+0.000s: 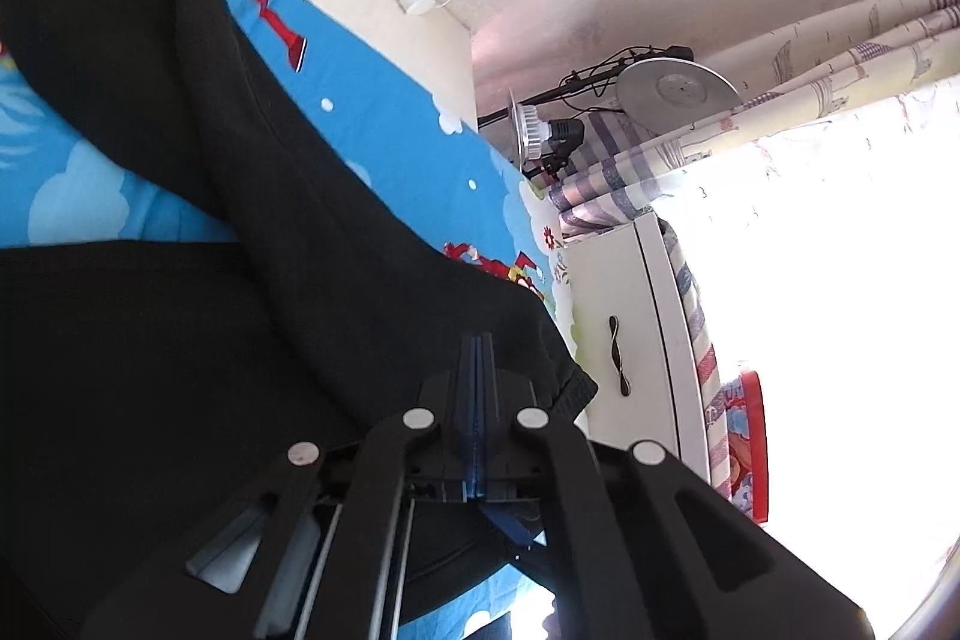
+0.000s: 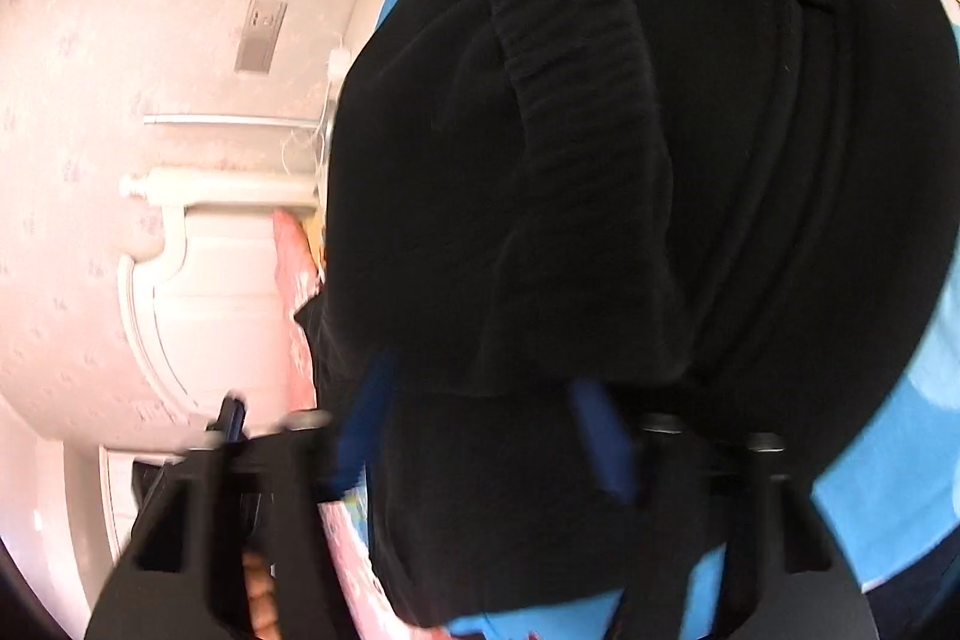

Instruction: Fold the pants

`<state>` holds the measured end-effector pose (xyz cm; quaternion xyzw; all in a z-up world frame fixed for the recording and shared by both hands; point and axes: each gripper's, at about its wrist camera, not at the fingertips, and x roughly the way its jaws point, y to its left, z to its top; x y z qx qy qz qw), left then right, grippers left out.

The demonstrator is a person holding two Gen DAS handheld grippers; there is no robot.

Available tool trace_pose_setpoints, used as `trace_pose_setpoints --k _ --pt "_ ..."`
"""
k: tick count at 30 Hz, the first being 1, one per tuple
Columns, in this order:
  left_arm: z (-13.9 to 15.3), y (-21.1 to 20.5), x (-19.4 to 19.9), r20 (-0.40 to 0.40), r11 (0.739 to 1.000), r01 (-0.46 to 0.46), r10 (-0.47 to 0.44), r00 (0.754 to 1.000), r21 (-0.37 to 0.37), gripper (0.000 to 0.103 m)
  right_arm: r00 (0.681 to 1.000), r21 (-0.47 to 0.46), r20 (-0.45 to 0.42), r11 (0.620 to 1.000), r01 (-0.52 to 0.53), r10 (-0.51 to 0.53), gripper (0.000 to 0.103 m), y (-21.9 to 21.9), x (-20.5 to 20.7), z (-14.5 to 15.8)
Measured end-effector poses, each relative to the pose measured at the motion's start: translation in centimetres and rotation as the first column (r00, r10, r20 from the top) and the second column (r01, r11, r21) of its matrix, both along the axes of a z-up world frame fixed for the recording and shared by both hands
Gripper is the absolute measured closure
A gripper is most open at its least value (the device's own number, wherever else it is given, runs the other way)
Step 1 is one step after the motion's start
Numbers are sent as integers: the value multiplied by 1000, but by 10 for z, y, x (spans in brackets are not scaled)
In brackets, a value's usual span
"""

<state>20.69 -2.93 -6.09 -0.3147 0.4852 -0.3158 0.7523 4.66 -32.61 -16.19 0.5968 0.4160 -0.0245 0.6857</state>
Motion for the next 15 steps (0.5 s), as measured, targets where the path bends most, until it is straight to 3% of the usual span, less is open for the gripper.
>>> trace_pose_setpoints --k 1,4,5,6,7,8,12,15 --pt "3 1 0 13 1000 -2 2 1000 14 103 1000 -49 14 999 -3 4 81 -1 3 4" --pt "-3 11 1 -14 999 -33 33 999 10 102 998 -158 62 987 -8 18 85 -6 3 22" --pt "-11 19 2 -49 998 -70 70 996 -2 94 997 -185 76 983 -5 19 86 -7 2 28" --pt "-19 25 5 -83 995 -98 96 992 -22 60 996 -207 91 978 1 18 86 -10 1 35" --pt "-29 33 7 -116 990 -129 122 986 -54 47 994 -237 111 972 4 22 87 -12 1 44" --pt "-38 40 10 -140 985 -154 142 980 -82 47 992 -258 123 966 4 28 87 -14 2 50" --pt "-62 59 40 -193 968 -242 225 955 -70 62 986 -308 156 951 1 50 87 -17 8 70" --pt "-68 66 70 -217 958 -283 266 939 -51 63 983 -322 171 947 -11 69 87 -19 2 80"
